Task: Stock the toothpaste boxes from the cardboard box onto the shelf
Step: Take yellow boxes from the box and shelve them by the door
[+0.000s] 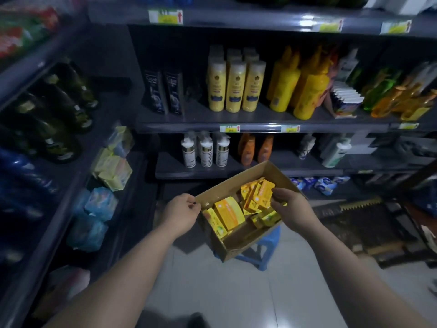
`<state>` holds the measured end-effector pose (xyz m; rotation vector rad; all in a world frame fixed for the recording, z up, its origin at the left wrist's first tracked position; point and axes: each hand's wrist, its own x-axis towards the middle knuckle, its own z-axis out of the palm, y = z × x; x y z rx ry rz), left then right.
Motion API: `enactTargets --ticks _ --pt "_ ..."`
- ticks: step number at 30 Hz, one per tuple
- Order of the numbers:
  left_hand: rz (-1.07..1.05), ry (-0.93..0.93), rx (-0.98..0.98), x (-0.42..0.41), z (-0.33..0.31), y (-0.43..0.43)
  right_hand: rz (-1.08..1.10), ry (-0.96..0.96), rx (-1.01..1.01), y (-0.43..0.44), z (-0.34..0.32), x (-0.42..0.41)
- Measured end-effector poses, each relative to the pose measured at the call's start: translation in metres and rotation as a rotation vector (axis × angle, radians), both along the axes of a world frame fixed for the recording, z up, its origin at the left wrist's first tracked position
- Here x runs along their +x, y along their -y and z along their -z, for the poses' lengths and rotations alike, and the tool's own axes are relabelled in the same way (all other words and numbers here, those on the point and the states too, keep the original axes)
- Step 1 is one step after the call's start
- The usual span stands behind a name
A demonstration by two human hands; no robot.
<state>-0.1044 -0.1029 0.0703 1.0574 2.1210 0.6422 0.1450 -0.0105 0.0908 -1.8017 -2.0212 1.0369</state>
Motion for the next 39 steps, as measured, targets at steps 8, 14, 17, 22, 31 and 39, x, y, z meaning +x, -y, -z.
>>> enactTargets --ticks 8,14,17,22,31,39 --pt "0.075 0.041 -0.089 0.02 0.061 -0.085 0.022 0.111 -0.114 -0.077 0.066 0.017" --pt "-0.001 0.081 -0.177 0.047 0.116 -0.13 -0.002 0.083 -0.211 -0.138 0.13 0.035" --pt "-0.047 0.1 -0.211 0.061 0.149 -0.148 -0.053 0.092 -0.24 -0.167 0.161 0.046" --pt "-0.064 0.118 -0.238 0.081 0.202 -0.176 -0.082 0.126 -0.286 -0.209 0.213 0.057" --pt "-0.08 0.219 -0.376 0.119 0.294 -0.232 -0.098 0.121 -0.295 -0.248 0.299 0.065" --pt "-0.053 0.347 -0.395 0.135 0.354 -0.264 -0.088 0.112 -0.264 -0.261 0.345 0.06"
